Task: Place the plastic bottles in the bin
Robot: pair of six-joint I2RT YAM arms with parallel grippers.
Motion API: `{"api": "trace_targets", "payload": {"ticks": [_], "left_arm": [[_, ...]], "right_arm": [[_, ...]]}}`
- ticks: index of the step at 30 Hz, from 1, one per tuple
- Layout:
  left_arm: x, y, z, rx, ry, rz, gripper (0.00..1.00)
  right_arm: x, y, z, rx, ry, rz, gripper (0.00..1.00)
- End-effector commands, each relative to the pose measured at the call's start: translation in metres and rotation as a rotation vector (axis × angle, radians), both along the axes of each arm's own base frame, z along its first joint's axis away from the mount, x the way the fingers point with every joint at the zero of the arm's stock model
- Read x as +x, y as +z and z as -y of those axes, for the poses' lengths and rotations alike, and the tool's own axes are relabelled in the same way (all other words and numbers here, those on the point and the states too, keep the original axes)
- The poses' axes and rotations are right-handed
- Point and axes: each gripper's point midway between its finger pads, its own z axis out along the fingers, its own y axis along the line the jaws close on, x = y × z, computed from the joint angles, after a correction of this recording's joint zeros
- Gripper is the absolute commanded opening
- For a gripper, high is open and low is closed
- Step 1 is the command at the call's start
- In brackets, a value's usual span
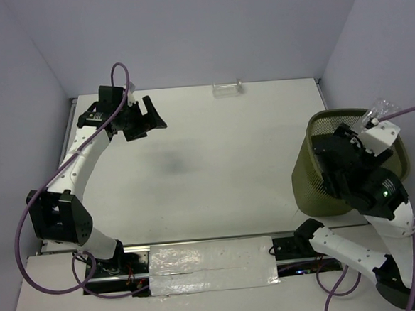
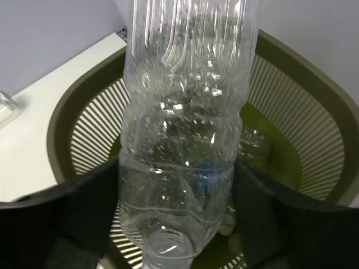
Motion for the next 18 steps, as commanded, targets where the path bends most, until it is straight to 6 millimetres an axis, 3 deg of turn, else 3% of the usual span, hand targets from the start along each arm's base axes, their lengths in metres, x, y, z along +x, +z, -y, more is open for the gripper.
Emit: {"api": "trace_targets", "payload": {"ticks": [1,7,10,12,14,16,17,18], "left_arm": [[0.0,0.018,0.003,-0.041,-0.007,0.053,0.99],[0.002,0.016,0.006,-0.053,-0.014,0.046,0.99],[0.002,0.015,0.006,-0.05,-0.014,0.047,0.99],[0.002,0.016,0.005,-0.044,-0.012,0.05,0.99],[0.002,0.016,0.002,-0.028,-0.006,0.056,0.99],[0.002,0.015,-0.001,-0.004,-0.003,0.054,0.99],[0.005,0.018,-0.006,0.015,0.015,0.065,0.99],[0.006,0.02,-0.008,0.028,0.023,0.07,0.99]], "right_arm": [[-0.024,-0.011,0.02,0.002,-0.061,-0.015,0.83],[-0.024,-0.012,0.021,-0.019,-0.072,-0.036,0.95],[-0.013,-0.004,0.014,-0.026,-0.047,-0.044,0.98],[0.0,0.005,0.0,-0.053,0.055,-0.085,0.98],[0.029,0.021,-0.027,-0.028,0.164,-0.051,0.98],[0.054,0.043,-0.059,0.019,0.302,-0.013,0.98],[0.076,0.041,-0.081,0.009,0.355,-0.055,0.98],[0.086,0.057,-0.098,0.031,0.416,-0.029,0.98]]}}
